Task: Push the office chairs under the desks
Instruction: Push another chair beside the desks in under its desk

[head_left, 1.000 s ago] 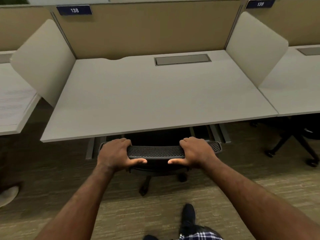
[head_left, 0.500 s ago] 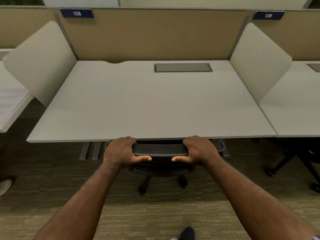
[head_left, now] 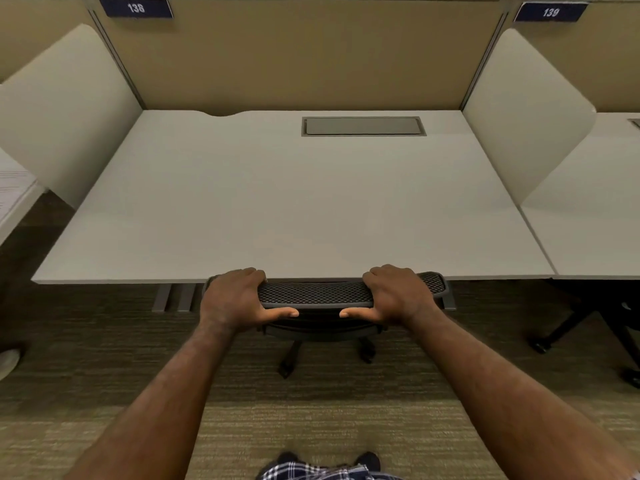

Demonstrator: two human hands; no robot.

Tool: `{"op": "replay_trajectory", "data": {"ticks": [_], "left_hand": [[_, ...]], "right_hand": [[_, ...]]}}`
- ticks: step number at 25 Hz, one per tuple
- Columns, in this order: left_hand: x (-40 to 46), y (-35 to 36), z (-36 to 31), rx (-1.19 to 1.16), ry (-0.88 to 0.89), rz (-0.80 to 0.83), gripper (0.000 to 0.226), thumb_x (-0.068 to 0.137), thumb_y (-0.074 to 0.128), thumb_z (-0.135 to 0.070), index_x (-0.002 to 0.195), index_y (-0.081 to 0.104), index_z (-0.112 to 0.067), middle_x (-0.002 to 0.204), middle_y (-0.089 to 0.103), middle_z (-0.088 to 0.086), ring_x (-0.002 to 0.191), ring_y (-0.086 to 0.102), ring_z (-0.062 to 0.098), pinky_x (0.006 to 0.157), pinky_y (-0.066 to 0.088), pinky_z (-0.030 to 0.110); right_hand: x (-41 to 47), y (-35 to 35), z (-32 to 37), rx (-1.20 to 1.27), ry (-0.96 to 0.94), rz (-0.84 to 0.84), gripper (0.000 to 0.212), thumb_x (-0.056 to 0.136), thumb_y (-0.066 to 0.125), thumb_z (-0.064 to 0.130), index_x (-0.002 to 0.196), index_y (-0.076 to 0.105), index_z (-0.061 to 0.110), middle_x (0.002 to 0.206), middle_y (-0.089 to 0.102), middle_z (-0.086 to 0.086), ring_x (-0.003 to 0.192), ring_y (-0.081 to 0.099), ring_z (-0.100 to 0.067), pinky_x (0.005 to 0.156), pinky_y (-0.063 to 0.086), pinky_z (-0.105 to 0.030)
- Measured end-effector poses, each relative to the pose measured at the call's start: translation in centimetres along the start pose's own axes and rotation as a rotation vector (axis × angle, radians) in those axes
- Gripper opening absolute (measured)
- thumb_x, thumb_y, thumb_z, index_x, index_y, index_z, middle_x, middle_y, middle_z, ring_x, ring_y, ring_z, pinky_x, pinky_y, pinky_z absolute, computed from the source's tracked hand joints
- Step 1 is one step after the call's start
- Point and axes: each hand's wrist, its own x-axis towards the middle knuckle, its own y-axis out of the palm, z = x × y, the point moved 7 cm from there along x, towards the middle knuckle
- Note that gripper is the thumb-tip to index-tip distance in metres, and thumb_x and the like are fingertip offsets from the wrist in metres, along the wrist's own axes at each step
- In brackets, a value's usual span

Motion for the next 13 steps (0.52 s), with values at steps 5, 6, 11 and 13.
{"op": "replay_trajectory", "data": {"ticks": [5,6,11,13], "left_hand": [[-0.1,-0.1,-0.2,-0.006,-0.003,0.024,0.089,0.052,0.028,-0.107,0.08,0.057,-0.028,0.071,0.051,-0.012,0.063,0.046,0.011,0.057,0.033,0.03],[-0.1,-0.2,-0.2,-0.011,0.0,0.028,0.089,0.052,0.027,-0.107,0.081,0.056,-0.028,0.072,0.051,-0.012,0.065,0.047,0.011,0.057,0.034,0.03],[-0.3,-0.5,-0.2,-0.031,0.023,0.05,0.089,0.053,0.026,-0.107,0.082,0.055,-0.028,0.075,0.052,-0.01,0.069,0.051,0.013,0.059,0.034,0.031],[-0.2,-0.5,-0.3,-0.041,0.035,0.064,0.09,0.054,0.025,-0.107,0.084,0.056,-0.028,0.077,0.053,-0.009,0.072,0.052,0.014,0.06,0.036,0.032]], "right_hand": [[-0.1,-0.1,0.0,0.001,0.039,0.012,0.089,0.065,0.011,0.1,0.08,0.048,0.021,0.08,0.056,0.001,0.069,0.045,-0.018,0.057,0.04,-0.033],[-0.2,-0.1,0.0,0.002,0.052,0.023,0.091,0.065,0.012,0.1,0.083,0.051,0.02,0.082,0.057,0.001,0.07,0.046,-0.017,0.058,0.041,-0.033],[-1.3,-0.1,0.2,0.01,0.196,0.03,0.098,0.065,0.01,0.1,0.099,0.056,0.021,0.093,0.057,0.001,0.079,0.046,-0.016,0.068,0.044,-0.035],[-2.2,0.2,0.4,0.007,0.265,0.024,0.102,0.067,0.009,0.099,0.111,0.057,0.021,0.102,0.059,-0.001,0.088,0.049,-0.018,0.081,0.044,-0.037]]}}
